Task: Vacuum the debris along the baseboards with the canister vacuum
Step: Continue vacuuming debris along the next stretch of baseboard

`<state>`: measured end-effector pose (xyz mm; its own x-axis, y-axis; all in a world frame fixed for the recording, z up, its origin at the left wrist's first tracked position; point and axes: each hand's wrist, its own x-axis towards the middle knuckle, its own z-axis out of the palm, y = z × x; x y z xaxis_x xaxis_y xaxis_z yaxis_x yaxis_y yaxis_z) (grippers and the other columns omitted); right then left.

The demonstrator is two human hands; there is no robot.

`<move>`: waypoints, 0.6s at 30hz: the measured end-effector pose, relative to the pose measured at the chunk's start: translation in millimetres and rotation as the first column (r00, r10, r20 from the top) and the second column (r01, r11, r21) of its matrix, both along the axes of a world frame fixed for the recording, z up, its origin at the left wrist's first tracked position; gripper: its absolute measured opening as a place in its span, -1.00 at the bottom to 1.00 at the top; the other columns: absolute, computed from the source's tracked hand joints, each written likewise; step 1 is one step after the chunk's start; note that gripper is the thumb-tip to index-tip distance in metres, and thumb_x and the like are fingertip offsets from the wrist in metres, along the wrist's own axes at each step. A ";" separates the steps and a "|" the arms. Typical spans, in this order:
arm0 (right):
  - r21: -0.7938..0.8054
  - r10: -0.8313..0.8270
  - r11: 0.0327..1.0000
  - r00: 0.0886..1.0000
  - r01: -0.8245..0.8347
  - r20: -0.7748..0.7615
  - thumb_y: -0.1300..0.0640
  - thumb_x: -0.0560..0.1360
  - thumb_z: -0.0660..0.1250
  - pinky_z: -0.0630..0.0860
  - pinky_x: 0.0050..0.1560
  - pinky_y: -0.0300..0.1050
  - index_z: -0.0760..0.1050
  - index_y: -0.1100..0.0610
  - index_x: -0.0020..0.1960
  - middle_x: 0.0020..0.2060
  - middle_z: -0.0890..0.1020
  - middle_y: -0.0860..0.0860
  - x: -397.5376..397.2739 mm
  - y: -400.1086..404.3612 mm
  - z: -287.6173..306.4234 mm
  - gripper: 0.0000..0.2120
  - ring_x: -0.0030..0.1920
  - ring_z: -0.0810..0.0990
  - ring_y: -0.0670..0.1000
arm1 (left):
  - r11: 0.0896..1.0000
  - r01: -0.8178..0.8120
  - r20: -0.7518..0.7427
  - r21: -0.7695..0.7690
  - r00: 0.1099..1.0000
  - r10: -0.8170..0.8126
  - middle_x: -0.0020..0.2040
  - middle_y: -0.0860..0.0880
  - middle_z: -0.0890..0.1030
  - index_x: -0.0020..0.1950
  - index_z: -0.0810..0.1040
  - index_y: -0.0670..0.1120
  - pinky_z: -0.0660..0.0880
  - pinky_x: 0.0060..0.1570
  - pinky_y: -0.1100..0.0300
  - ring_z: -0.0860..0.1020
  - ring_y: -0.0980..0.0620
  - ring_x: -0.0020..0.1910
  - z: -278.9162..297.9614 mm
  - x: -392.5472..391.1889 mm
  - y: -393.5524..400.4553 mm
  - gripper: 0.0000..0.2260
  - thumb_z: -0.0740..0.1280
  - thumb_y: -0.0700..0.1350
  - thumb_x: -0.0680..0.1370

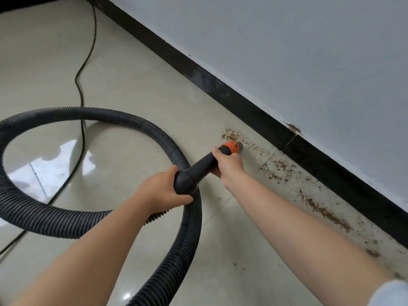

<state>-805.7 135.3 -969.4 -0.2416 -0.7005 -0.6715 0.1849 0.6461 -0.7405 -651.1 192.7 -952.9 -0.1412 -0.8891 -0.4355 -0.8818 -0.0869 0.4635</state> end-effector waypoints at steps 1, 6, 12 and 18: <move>-0.006 0.004 1.000 1.000 -0.004 -0.012 0.09 0.52 0.34 0.56 -0.25 -0.19 0.31 0.26 0.31 0.19 0.50 0.14 1.3 0.1 -0.5 -0.55 -0.02 0.52 0.06 | 1.000 -0.009 -0.004 -0.001 1.000 0.009 -0.14 0.04 0.54 0.05 0.35 -0.01 0.43 -0.15 0.16 0.53 0.00 -0.13 0.5 1.3 -0.6 -0.61 0.44 0.06 0.37; -0.025 0.009 1.000 0.997 -0.011 -0.075 0.03 0.49 0.36 0.57 -0.02 -0.08 0.29 0.23 0.35 0.20 0.51 0.13 5.8 0.6 -11.6 -0.47 -0.08 0.50 0.03 | 0.999 -0.051 -0.031 0.002 0.998 0.051 -0.16 0.04 0.51 0.02 0.34 -0.03 0.37 -0.18 0.17 0.51 -0.01 -0.15 -8.8 -0.7 7.4 -0.62 0.45 0.06 0.37; -0.052 -0.014 0.999 0.997 0.010 -0.073 0.02 0.47 0.38 0.52 0.17 0.01 0.22 0.15 0.42 0.24 0.51 0.11 19.7 13.9 -21.5 -0.39 0.14 0.55 0.11 | 0.993 -0.095 -0.084 0.073 0.991 0.101 -0.17 0.03 0.54 0.02 0.37 -0.05 0.50 -0.12 0.10 0.57 -0.03 -0.15 -16.2 9.0 12.4 -0.51 0.44 0.13 0.22; -0.112 0.006 0.994 0.999 -0.002 0.035 0.10 0.47 0.40 0.49 0.23 0.09 0.13 0.07 0.47 0.24 0.50 0.09 42.7 20.9 -16.6 -0.32 0.17 0.55 0.11 | 0.978 -0.191 -0.018 0.081 0.981 0.193 -0.06 -0.06 0.58 0.05 0.41 -0.11 0.54 -0.06 0.05 0.57 -0.03 -0.11 -12.6 18.1 12.3 -0.60 0.48 -0.03 0.33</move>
<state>-763.0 156.2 -986.0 -0.2160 -0.7725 -0.5972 0.2101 0.5605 -0.8011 -633.0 205.0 -965.5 0.0163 -0.8641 -0.5030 -0.8330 -0.2900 0.4712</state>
